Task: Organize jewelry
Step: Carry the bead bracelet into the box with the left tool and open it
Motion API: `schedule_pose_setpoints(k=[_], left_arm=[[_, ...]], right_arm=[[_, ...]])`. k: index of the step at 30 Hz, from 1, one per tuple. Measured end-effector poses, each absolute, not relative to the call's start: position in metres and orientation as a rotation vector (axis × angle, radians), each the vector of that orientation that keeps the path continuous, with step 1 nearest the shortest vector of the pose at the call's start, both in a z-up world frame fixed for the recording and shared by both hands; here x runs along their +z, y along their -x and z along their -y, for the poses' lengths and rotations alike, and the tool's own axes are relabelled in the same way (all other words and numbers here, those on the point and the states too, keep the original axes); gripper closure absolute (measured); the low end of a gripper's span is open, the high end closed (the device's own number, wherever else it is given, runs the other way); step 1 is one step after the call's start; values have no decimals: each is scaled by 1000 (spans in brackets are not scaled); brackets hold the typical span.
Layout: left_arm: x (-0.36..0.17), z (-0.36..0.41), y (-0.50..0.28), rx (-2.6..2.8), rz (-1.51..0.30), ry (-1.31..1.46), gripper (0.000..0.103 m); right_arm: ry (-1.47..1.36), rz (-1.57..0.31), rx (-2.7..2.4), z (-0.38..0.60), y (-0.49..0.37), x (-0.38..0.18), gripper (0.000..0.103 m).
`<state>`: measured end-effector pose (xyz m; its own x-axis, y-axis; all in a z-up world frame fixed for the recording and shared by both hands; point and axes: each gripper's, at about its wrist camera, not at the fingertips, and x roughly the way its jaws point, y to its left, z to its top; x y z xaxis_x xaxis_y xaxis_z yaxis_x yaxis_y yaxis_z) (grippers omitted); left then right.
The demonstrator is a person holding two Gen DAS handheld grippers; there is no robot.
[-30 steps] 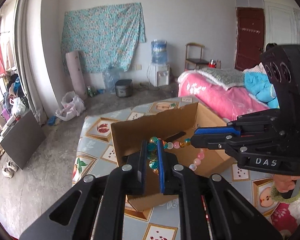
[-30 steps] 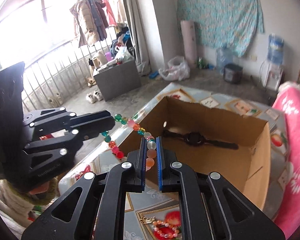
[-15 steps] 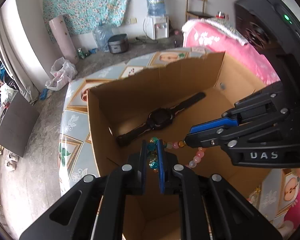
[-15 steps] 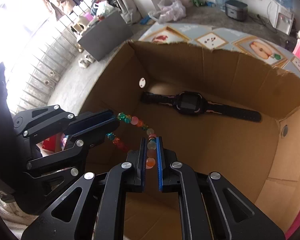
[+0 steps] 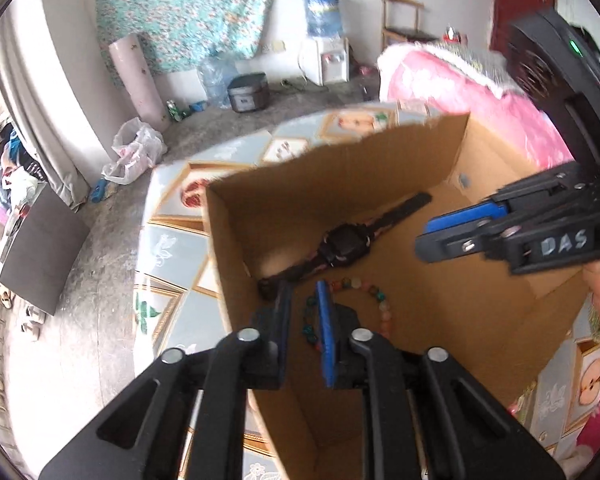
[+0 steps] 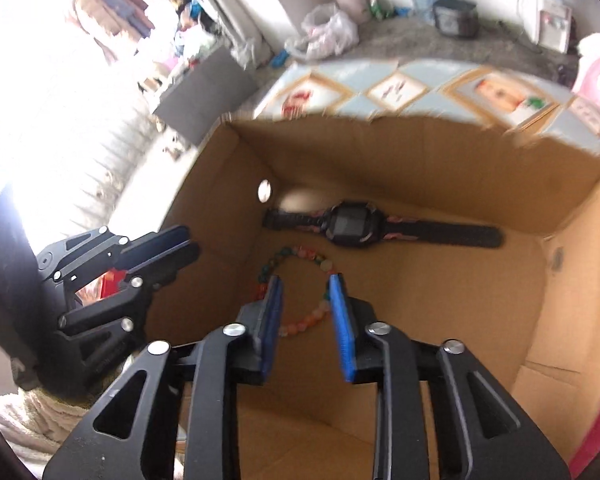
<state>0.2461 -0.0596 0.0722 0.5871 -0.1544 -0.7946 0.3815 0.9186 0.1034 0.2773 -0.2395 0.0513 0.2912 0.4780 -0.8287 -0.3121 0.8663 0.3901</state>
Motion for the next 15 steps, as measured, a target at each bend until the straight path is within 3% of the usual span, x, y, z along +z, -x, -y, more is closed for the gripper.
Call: schedule_pose_setpoints(k=[3, 8, 10, 15], left_arm=[[91, 45, -233, -305, -825, -224, 75], [118, 19, -195, -284, -717, -125, 43], [124, 11, -179, -277, -695, -72, 31], [108, -4, -158, -264, -749, 11, 24]], right_arm=[[-183, -1066, 499, 260, -260, 77, 65], [-214, -860, 434, 300, -212, 126, 38], [-225, -791, 396, 316, -189, 138, 36], [-254, -731, 292, 351, -148, 140, 31]])
